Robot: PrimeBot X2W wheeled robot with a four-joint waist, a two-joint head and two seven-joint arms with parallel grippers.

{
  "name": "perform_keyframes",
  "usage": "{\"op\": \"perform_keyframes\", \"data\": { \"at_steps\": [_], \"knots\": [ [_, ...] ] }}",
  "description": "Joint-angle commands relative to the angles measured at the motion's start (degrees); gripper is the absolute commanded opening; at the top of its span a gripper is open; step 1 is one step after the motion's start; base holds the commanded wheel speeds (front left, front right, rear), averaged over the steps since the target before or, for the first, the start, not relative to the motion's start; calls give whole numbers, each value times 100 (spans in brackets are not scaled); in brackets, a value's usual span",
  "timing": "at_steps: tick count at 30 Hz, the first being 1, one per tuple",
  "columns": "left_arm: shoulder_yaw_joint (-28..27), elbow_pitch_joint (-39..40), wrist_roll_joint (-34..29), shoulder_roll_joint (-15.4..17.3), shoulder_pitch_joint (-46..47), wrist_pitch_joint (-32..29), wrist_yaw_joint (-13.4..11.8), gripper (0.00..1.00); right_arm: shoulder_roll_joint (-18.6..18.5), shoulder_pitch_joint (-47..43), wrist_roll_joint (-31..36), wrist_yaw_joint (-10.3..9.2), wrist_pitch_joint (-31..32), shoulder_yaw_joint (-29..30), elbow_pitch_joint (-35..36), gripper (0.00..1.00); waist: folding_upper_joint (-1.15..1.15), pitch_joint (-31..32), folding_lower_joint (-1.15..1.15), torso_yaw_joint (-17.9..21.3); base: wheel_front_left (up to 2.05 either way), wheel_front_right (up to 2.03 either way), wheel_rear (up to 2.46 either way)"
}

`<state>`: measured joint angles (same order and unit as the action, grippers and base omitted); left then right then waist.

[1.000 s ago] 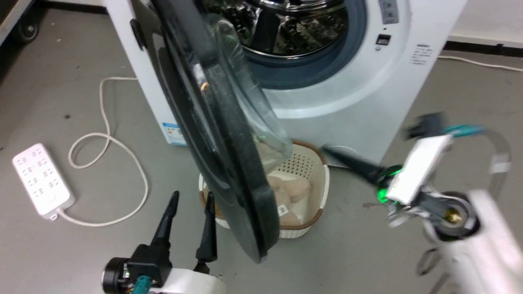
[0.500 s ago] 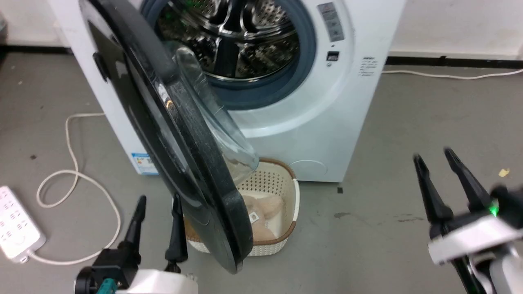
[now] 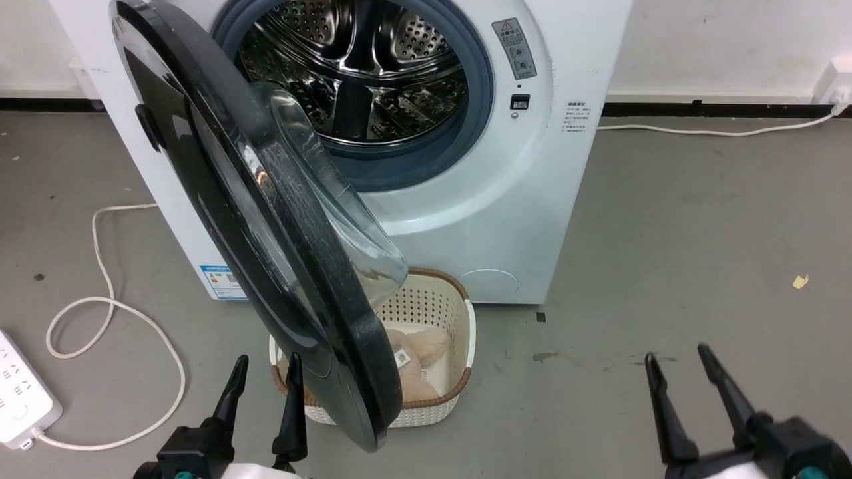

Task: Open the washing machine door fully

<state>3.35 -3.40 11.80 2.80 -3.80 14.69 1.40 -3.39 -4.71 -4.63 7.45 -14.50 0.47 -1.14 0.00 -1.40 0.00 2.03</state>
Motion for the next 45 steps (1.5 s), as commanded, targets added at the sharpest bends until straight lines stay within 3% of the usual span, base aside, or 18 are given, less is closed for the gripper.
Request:
{"op": "perform_keyframes", "data": {
  "at_steps": [1, 8, 9, 10, 11, 19, 30, 38, 45],
  "knots": [
    [18, -24, 1, 8, -59, 30, 23, 100, 36, -136, 29, 3, -40, -30, 18, 100, 0, -17, 0, -13, 0, 0, 0],
    [59, -35, -87, 8, 5, 30, -3, 100, 49, -248, -180, 3, -48, -42, 62, 100, 0, -73, 0, -45, 0, 0, 0],
    [62, -35, -90, 8, 9, 30, -4, 91, 49, -238, -195, 3, -48, -44, 76, 100, 0, -77, 0, -49, 0, 0, 0],
    [66, -32, -94, 8, 12, 30, -2, 33, 50, -227, -199, 3, -49, -45, 89, 100, 0, -79, 0, -52, 0, 0, 0],
    [71, -27, -100, 8, 16, 30, 9, 0, 50, -216, -201, 3, -49, -42, 95, 100, 0, -80, 0, -56, 0, 0, 0],
    [-190, 844, 409, 8, 190, 30, -132, 0, 50, -100, -206, 3, -49, 13, 228, 100, 0, -66, 0, -75, 0, 0, 0],
    [-352, 2650, 110, 8, 991, 30, -320, 0, 51, -97, -358, 3, -50, 172, 82, 100, 0, 38, 0, -78, 0, 0, 0],
    [608, 3194, -125, 8, 1173, -484, -283, 0, 51, -69, -429, 3, -50, 194, -64, 100, 0, 34, 0, -59, 0, 0, 0],
    [1783, 2489, -417, 24, 774, -893, -47, 0, 51, 25, -421, 3, -50, 152, -102, 100, 0, -85, 0, -83, 0, 0, 0]
  ]
}}
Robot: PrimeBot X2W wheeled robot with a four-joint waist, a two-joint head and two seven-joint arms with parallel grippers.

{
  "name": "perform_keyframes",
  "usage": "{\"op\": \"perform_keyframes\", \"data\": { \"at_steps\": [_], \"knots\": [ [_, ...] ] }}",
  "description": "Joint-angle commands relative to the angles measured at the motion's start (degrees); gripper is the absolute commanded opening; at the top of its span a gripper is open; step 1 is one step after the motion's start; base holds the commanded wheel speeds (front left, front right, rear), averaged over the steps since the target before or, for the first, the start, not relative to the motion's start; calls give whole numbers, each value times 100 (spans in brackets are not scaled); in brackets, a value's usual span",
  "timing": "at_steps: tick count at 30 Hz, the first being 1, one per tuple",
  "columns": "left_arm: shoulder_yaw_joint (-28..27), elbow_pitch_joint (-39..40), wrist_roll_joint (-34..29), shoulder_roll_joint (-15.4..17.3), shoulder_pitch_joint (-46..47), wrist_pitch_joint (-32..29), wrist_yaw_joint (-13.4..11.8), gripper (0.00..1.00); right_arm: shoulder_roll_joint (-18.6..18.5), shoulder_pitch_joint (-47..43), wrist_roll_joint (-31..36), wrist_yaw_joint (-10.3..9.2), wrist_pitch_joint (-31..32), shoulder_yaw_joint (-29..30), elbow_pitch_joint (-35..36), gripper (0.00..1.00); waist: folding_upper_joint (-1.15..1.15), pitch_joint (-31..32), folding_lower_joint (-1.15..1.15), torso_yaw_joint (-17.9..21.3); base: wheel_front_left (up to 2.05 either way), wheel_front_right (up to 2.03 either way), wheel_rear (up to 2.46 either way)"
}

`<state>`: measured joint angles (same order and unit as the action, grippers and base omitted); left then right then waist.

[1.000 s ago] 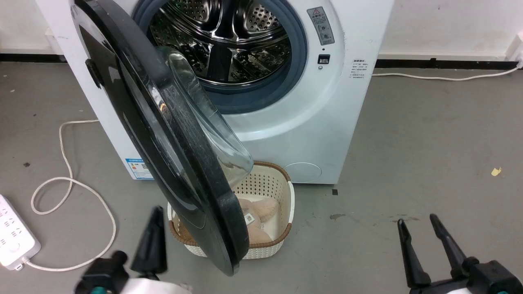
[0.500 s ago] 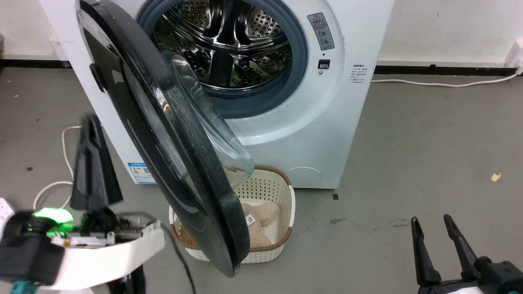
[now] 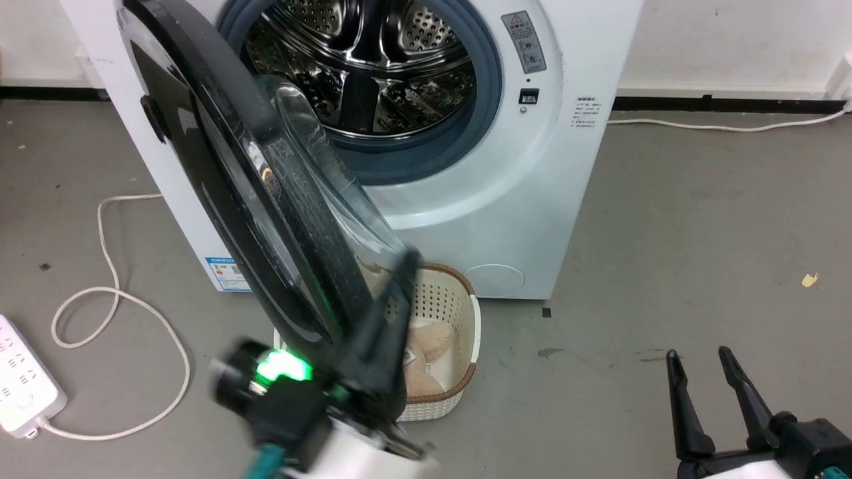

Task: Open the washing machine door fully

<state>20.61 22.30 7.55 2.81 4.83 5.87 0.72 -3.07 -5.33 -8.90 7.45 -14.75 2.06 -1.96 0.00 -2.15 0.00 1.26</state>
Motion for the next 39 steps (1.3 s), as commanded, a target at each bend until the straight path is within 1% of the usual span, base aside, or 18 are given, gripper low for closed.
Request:
{"op": "perform_keyframes", "data": {
  "at_steps": [1, 4, 7, 11, 14, 20, 25, 33, 39],
  "knots": [
    [173, -236, 37, 21, -155, -18, 19, 0, 19, 100, 10, 3, -25, -9, -22, 100, 0, -19, 0, -11, 0, 0, 0],
    [457, -721, 126, 16, -339, -61, -37, 0, 19, 133, -2, 3, -25, -13, -21, 100, 0, -54, 0, -11, 0, 0, 0],
    [588, -1204, 296, 12, -436, -90, -164, 0, 19, 144, -8, 3, -25, -34, -24, 100, 0, -82, 0, -10, 0, 0, 0],
    [487, -1792, 397, 10, -393, -32, -436, 0, 19, 147, -20, 3, -25, -57, -39, 100, 0, -120, 0, -15, 0, 0, 0],
    [369, -2084, 448, 9, -346, 60, -574, 0, 19, 150, -30, 3, -25, -79, -55, 100, 0, -135, 0, -30, 0, 0, 0],
    [290, -2432, 535, 51, -392, 227, -588, 0, 19, 52, -42, 3, -25, -105, -134, 100, 0, -23, 0, -278, 0, 0, 0],
    [260, -2485, 616, 50, -497, 351, -649, 0, 19, -1, -40, 3, -25, -72, -156, 100, 0, 40, 0, -674, 0, 0, 0],
    [177, -2496, 750, 76, -558, 429, -704, 0, 19, -67, 15, 3, -25, -39, -159, 100, 0, -27, 0, -1602, 0, 0, 0],
    [-172, -2464, 861, 239, -503, 442, -861, 0, 19, 18, 99, 3, -25, -129, -162, 100, 0, -220, 0, -2118, 0, 0, 0]
  ]
}}
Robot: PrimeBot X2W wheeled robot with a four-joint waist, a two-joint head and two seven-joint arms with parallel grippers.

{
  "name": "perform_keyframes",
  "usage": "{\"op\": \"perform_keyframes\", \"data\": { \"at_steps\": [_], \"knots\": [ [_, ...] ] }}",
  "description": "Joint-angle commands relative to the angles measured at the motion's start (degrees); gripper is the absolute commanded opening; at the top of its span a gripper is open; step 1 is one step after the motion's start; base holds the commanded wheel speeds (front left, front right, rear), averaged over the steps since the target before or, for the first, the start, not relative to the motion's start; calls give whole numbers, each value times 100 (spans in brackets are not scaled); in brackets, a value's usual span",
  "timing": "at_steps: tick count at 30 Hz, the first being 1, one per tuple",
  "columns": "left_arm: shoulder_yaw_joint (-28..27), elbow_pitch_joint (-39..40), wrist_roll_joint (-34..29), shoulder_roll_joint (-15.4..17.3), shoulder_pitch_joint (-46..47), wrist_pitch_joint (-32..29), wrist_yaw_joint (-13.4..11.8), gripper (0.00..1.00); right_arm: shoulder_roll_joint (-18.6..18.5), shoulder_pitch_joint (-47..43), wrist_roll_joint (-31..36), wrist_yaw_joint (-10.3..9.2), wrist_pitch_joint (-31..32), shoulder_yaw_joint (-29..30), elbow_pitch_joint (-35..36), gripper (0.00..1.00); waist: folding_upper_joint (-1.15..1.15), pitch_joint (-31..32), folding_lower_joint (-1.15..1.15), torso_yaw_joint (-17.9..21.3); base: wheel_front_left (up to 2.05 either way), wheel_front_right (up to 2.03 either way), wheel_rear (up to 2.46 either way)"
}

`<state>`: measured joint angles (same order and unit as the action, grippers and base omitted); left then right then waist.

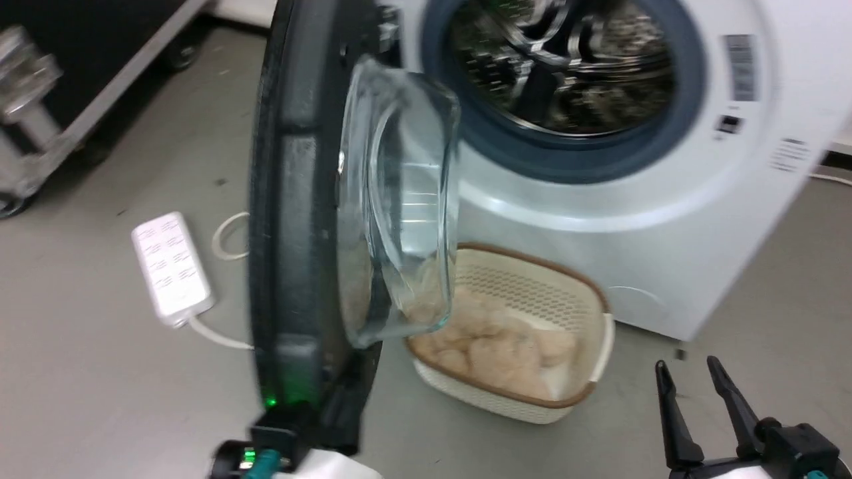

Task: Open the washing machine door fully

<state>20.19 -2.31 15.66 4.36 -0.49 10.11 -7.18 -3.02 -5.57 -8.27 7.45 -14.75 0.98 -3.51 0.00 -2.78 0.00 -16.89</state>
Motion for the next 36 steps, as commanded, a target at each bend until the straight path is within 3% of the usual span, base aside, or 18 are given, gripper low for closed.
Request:
{"op": "perform_keyframes", "data": {
  "at_steps": [1, 9, 14, 21, 28, 30, 36],
  "knots": [
    [-209, -9, 80, 119, 46, 10, -100, 0, 14, 62, 59, 3, -25, -35, -10, 100, 0, -197, 0, -361, 0, 0, 0],
    [-1003, -52, 470, 426, 257, 37, -276, 0, 14, 203, 204, 3, -24, -104, -20, 100, 0, -499, 0, -502, 0, 0, 0],
    [-1589, -154, 760, 833, 630, -51, -254, 0, 14, 323, 391, 3, 61, -115, 63, 100, 0, -826, 0, -425, 0, 0, 0],
    [-2491, -912, 1294, 1535, 1337, -54, -77, 0, -13, 507, 672, 3, 255, 42, 317, 100, 0, -1279, 0, -197, 0, 0, 0],
    [-2885, -1568, 1522, 1941, 2039, -81, -49, 0, -291, 584, 696, 3, 430, 112, 599, 100, 0, -1629, 0, -98, 0, 0, 0],
    [-3079, -2108, 1635, 2164, 2359, 27, 27, 0, -415, 567, 664, 3, 504, 172, 719, 100, 0, -1715, 0, -51, 0, 0, 0],
    [-3151, -2617, 1682, 2260, 2642, 269, 199, 0, -476, 517, 630, 3, 537, 201, 811, 100, 0, -1692, 0, -27, 0, 0, 0]
  ]
}}
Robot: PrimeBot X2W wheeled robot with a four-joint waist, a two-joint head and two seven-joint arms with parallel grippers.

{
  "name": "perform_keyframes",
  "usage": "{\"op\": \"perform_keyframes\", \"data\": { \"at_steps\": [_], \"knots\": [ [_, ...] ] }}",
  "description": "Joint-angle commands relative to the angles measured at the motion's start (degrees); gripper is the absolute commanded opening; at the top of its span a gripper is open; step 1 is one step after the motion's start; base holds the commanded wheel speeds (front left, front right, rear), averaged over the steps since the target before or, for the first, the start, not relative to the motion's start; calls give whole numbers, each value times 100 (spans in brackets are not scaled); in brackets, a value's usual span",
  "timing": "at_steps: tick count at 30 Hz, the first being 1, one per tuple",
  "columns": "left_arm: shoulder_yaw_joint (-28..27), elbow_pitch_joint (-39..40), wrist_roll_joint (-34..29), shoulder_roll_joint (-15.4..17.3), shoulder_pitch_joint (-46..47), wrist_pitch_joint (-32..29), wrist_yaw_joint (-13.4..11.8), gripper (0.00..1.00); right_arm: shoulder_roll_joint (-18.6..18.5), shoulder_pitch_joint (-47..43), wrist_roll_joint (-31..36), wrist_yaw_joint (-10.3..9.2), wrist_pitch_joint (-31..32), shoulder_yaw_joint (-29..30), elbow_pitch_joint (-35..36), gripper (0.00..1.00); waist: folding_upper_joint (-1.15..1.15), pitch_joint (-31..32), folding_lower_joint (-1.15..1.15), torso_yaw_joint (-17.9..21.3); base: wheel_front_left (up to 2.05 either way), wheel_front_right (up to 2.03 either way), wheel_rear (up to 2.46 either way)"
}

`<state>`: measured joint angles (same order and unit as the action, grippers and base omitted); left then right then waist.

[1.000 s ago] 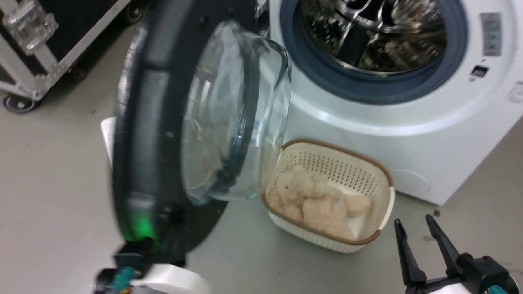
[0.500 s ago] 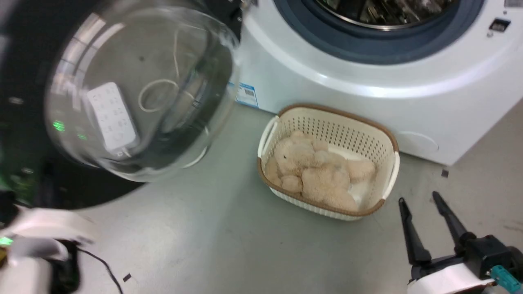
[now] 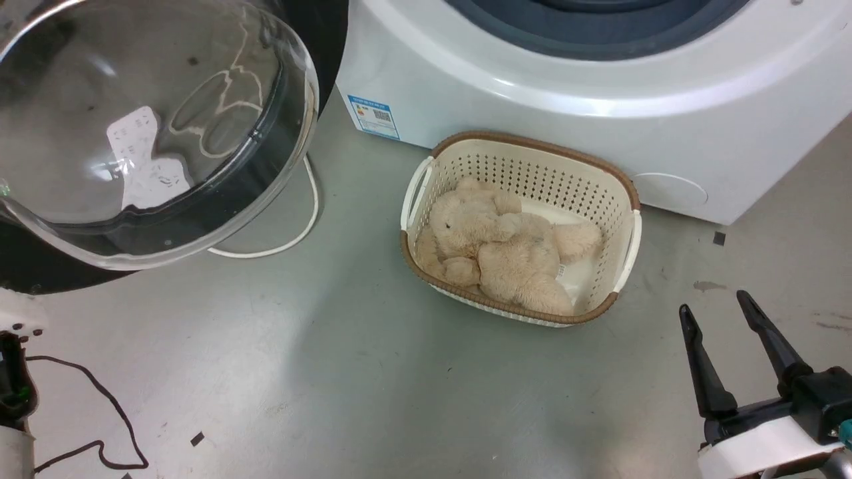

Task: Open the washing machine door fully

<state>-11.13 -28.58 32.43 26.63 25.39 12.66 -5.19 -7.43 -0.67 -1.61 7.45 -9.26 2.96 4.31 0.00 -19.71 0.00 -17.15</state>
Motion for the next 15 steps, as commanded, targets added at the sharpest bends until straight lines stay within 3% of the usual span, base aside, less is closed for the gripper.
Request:
{"op": "perform_keyframes", "data": {
  "at_steps": [1, 6, 15],
  "knots": [
    [-10, -34, -8, 28, 62, 42, 18, 0, -40, 8, -40, 3, -17, 6, 36, 100, 0, 29, 0, 5, 0, 0, 0],
    [-95, 134, -69, -163, -60, 191, 6, 0, -47, -42, -52, 3, -95, -22, 7, 100, 0, 283, 0, 59, 0, 0, 0],
    [204, 2155, -710, -792, -1306, 231, -90, 0, 207, -41, 13, 3, -421, 59, -120, 100, 0, 1073, 0, 421, 0, 0, 0]
  ]
}}
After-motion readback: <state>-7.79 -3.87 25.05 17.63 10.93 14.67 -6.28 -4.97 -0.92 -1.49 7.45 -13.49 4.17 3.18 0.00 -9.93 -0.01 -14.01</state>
